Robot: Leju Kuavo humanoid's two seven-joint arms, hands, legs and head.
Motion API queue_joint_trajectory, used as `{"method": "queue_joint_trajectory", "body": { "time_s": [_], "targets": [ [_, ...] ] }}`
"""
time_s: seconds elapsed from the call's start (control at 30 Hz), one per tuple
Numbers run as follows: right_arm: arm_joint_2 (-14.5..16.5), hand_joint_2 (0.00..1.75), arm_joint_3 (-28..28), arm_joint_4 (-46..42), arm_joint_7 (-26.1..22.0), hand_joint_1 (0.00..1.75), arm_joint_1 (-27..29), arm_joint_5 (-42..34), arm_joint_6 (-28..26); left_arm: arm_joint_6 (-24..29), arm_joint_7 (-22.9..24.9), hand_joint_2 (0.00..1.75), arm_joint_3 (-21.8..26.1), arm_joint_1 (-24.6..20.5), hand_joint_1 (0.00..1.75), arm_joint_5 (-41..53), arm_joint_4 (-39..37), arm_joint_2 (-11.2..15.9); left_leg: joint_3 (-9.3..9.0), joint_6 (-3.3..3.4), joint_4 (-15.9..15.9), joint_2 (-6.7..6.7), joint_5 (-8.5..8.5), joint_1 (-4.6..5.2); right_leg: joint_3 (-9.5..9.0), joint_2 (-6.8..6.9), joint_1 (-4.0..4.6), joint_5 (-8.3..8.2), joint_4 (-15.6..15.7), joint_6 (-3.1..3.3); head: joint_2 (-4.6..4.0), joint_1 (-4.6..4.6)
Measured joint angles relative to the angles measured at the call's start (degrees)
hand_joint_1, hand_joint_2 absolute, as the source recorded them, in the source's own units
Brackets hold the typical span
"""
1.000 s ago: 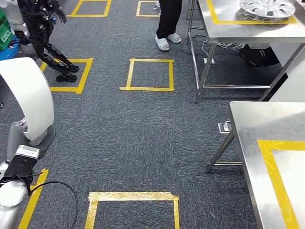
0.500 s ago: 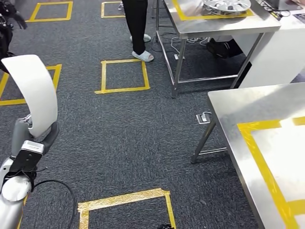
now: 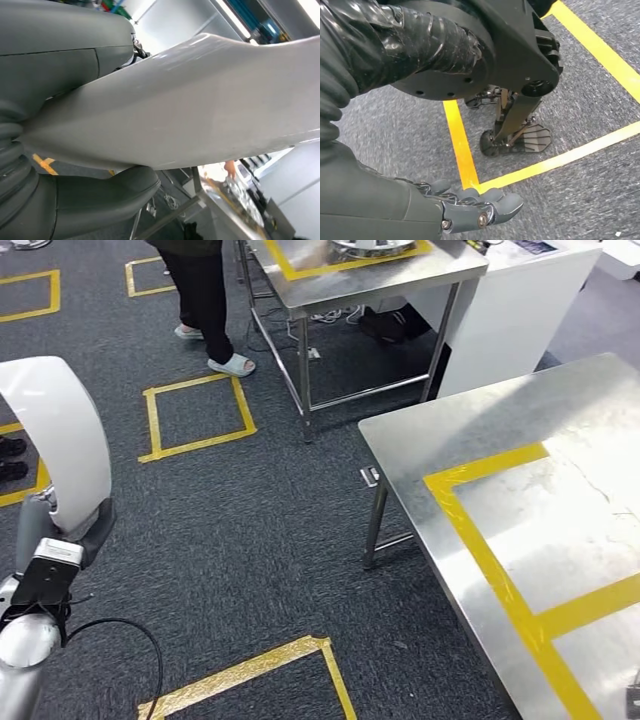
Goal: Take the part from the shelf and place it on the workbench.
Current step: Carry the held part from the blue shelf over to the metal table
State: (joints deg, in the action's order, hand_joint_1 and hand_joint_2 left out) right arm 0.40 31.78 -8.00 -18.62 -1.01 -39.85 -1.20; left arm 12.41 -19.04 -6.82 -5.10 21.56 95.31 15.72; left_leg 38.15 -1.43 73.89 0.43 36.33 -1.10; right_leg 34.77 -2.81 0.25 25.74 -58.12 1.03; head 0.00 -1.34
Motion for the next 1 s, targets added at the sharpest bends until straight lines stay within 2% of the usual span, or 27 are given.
{"method": "queue_joint_trajectory", "body": {
  "time_s": [0.03,0.07,0.1,0.13,0.17,0.2,0.27,0.3,0.33,0.4,0.43,0.47,0.5,0.53,0.57,0.63,0.67,0.7,0.77,0.8,0.83,0.87,0.9,0.93,0.97,1.0],
  "targets": [
    [0.0,1.75,0.0,0.0,0.0,0.00,0.1,0.0,0.0,0.0,0.0,1.75,0.0,0.1,1.75,0.0,0.0,0.0,-0.31,-0.04,-1.4,-0.15,-1.56,-0.04,-0.05,-0.88,-0.06,0.05,-0.1,-0.07,0.00,0.01],
    [0.1,1.75,0.0,0.0,0.0,0.00,0.1,0.0,-0.1,0.0,0.0,1.75,0.0,0.2,1.75,0.0,0.0,0.0,-1.51,-0.07,-4.5,-0.66,-3.88,-0.13,-0.11,-1.75,-0.16,0.13,-0.3,-0.20,0.00,0.01],
    [0.1,1.75,0.0,0.0,0.0,0.00,0.1,-0.1,-0.2,0.1,0.0,1.75,0.0,0.2,1.75,0.0,0.0,0.0,-3.00,-0.09,-8.0,-1.98,-5.78,-0.31,-0.06,-2.56,-0.25,0.27,-0.6,-0.43,0.00,-0.01],
    [0.1,1.75,0.0,0.0,0.0,0.00,0.1,-0.1,-0.3,0.1,0.0,1.75,0.1,0.3,1.75,0.0,0.1,0.0,-4.35,-0.04,-11.3,-3.39,-6.99,-0.50,0.17,-3.38,-0.30,0.40,-1.0,-0.73,0.00,-0.03],
    [0.1,1.75,0.0,0.0,0.0,0.00,0.0,-0.1,-0.3,0.1,0.0,1.75,0.1,0.4,1.75,0.0,0.1,0.1,-5.21,0.08,-13.4,-4.53,-7.50,-0.57,0.51,-4.15,-0.39,0.42,-1.2,-1.11,0.00,-0.04],
    [0.1,1.75,0.0,0.0,0.0,0.00,0.1,-0.2,-0.4,0.1,0.0,1.75,0.1,0.5,1.75,0.0,0.2,0.1,-5.54,0.31,-14.2,-5.14,-7.32,-0.53,0.89,-4.88,-0.50,0.34,-1.4,-1.53,0.00,-0.05],
    [0.1,1.75,0.0,0.0,0.0,0.00,0.3,-0.2,-0.5,0.2,0.0,1.75,0.2,0.5,1.75,0.0,0.4,0.1,-5.62,1.01,-14.6,-4.07,-7.40,-0.35,1.53,-5.91,-0.77,0.05,-1.2,-2.30,0.00,-0.06],
    [0.1,1.75,0.0,0.0,0.0,0.00,0.4,-0.2,-0.6,0.3,0.0,1.75,0.2,0.4,1.75,0.0,0.5,0.1,-5.75,1.40,-14.8,-3.32,-7.53,-0.35,1.90,-5.02,-0.70,0.28,-1.6,-2.58,0.00,-0.16],
    [0.1,1.75,0.0,0.0,0.0,0.00,0.4,-0.2,-0.6,0.3,0.0,1.75,0.2,0.4,1.75,0.0,0.6,0.1,-5.89,1.82,-15.1,-2.52,-7.64,-0.37,2.68,-3.39,-0.59,0.97,-2.8,-2.81,0.00,-0.34],
    [0.2,1.75,0.0,0.0,0.0,0.00,0.3,-0.2,-0.7,0.4,0.0,1.75,0.2,0.5,1.75,0.0,0.9,0.1,-6.09,2.43,-15.3,-0.76,-7.64,-0.17,5.71,0.77,-0.44,3.77,-8.6,-3.16,0.00,-0.60],
    [0.2,1.75,0.0,0.0,0.0,0.00,0.2,-0.2,-0.6,0.4,0.0,1.75,0.2,0.5,1.75,0.0,0.9,0.1,-6.10,2.62,-15.3,0.11,-7.57,-0.01,7.68,1.81,-0.53,5.28,-12.3,-3.29,0.00,-0.63],
    [0.2,1.75,0.0,0.0,0.0,0.00,0.1,-0.2,-0.6,0.3,0.1,1.75,0.2,0.4,1.75,0.1,0.9,0.0,-6.12,2.71,-15.3,1.01,-7.48,0.13,9.30,2.28,-0.61,6.23,-15.4,-3.36,0.00,-0.62],
    [0.2,1.75,0.0,0.0,0.0,0.00,0.1,-0.2,-0.6,0.2,0.1,1.75,0.2,0.3,1.75,0.2,0.9,0.0,-6.18,2.74,-15.3,1.86,-7.38,0.20,10.00,2.48,-0.66,6.24,-16.7,-3.38,0.00,-0.63],
    [0.2,1.75,0.0,0.0,0.0,0.00,0.1,-0.3,-0.6,0.1,0.2,1.75,0.2,0.1,1.75,0.3,0.9,-0.1,-6.28,2.72,-15.3,2.67,-7.26,0.24,9.56,2.65,-0.67,5.29,-15.9,-3.35,0.00,-0.63],
    [0.2,1.75,0.0,0.0,0.1,0.00,0.1,-0.3,-0.5,0.1,0.2,1.75,0.1,-0.2,1.75,0.5,0.9,-0.2,-6.46,2.66,-15.3,3.42,-7.11,0.27,7.91,3.15,-0.65,3.58,-12.9,-3.26,0.00,-0.64],
    [0.2,1.75,0.0,0.0,0.1,0.00,0.1,-0.4,-0.4,0.0,0.2,1.75,0.1,-0.7,1.75,0.8,0.9,-0.4,-6.89,2.28,-15.3,4.72,-6.71,0.43,3.50,5.63,-0.23,0.91,-5.1,-2.81,0.00,-0.63],
    [0.2,1.75,0.0,0.0,0.2,0.00,0.0,-0.4,-0.3,0.0,0.3,1.75,0.0,-0.9,1.75,0.9,0.9,-0.5,-7.07,2.00,-15.3,5.28,-6.54,0.53,1.99,6.57,0.08,0.37,-2.5,-2.42,0.00,-0.62],
    [0.2,1.75,0.0,0.0,0.2,0.00,-0.1,-0.4,-0.2,0.0,0.3,1.75,0.0,-1.1,1.75,1.0,0.8,-0.5,-7.23,1.70,-15.4,5.87,-6.40,0.62,1.32,6.99,0.39,0.40,-1.4,-2.04,0.00,-0.59],
    [0.1,1.75,0.0,0.0,0.2,0.00,-0.1,-0.4,-0.1,0.0,0.3,1.75,-0.1,-1.4,1.75,1.1,0.7,-0.7,-7.71,1.07,-15.6,7.18,-6.22,0.60,1.12,5.70,0.67,0.36,-1.0,-1.28,0.00,-0.57],
    [0.1,1.75,0.0,0.0,0.3,0.00,0.0,-0.4,0.0,0.0,0.3,1.75,-0.2,-1.6,1.75,1.1,0.7,-0.8,-7.97,0.76,-15.6,6.93,-5.93,0.46,0.87,4.95,0.59,0.25,-0.7,-0.97,0.00,-0.54],
    [0.1,1.75,0.0,0.0,0.3,0.00,0.1,-0.4,0.0,0.0,0.3,1.75,-0.3,-1.7,1.75,1.1,0.7,-0.9,-7.86,0.53,-14.7,5.79,-5.20,0.30,0.55,4.25,0.42,0.14,-0.3,-0.63,0.00,-0.46],
    [0.0,1.75,0.0,0.0,0.3,0.00,0.0,-0.4,0.0,0.0,0.3,1.75,-0.3,-1.8,1.75,1.1,0.7,-0.9,-7.11,0.37,-12.7,4.09,-3.95,0.17,0.21,3.57,0.21,0.05,0.0,-0.33,0.00,-0.29],
    [0.0,1.75,0.0,0.0,0.3,0.00,0.0,-0.4,0.0,0.0,0.4,1.75,-0.4,-1.9,1.75,1.1,0.6,-0.9,-5.58,0.29,-9.4,2.10,-2.31,0.04,-0.01,2.82,0.06,0.02,0.1,-0.12,0.00,-0.12],
    [0.0,1.75,0.0,0.0,0.4,0.00,0.0,-0.4,0.0,0.0,0.4,1.75,-0.4,-1.9,1.75,1.2,0.5,-0.9,-3.53,0.26,-5.4,0.85,-0.65,0.02,-0.08,2.06,0.02,0.05,0.1,0.03,0.00,0.01],
    [-0.1,1.75,0.0,0.0,0.5,0.00,-0.1,-0.4,0.0,0.0,0.4,1.75,-0.4,-1.8,1.75,1.3,0.3,-0.9,-1.54,0.21,-1.9,0.30,0.46,0.03,-0.11,1.20,0.04,0.10,0.0,0.11,0.00,0.07],
    [-0.1,1.75,0.1,0.0,0.5,0.00,-0.1,-0.4,0.0,0.0,0.5,1.75,-0.5,-1.8,1.75,1.5,0.1,-0.9,-0.15,0.19,0.2,0.09,0.61,0.03,-0.15,0.30,0.07,0.13,0.0,0.14,0.00,0.09]
  ]
}}
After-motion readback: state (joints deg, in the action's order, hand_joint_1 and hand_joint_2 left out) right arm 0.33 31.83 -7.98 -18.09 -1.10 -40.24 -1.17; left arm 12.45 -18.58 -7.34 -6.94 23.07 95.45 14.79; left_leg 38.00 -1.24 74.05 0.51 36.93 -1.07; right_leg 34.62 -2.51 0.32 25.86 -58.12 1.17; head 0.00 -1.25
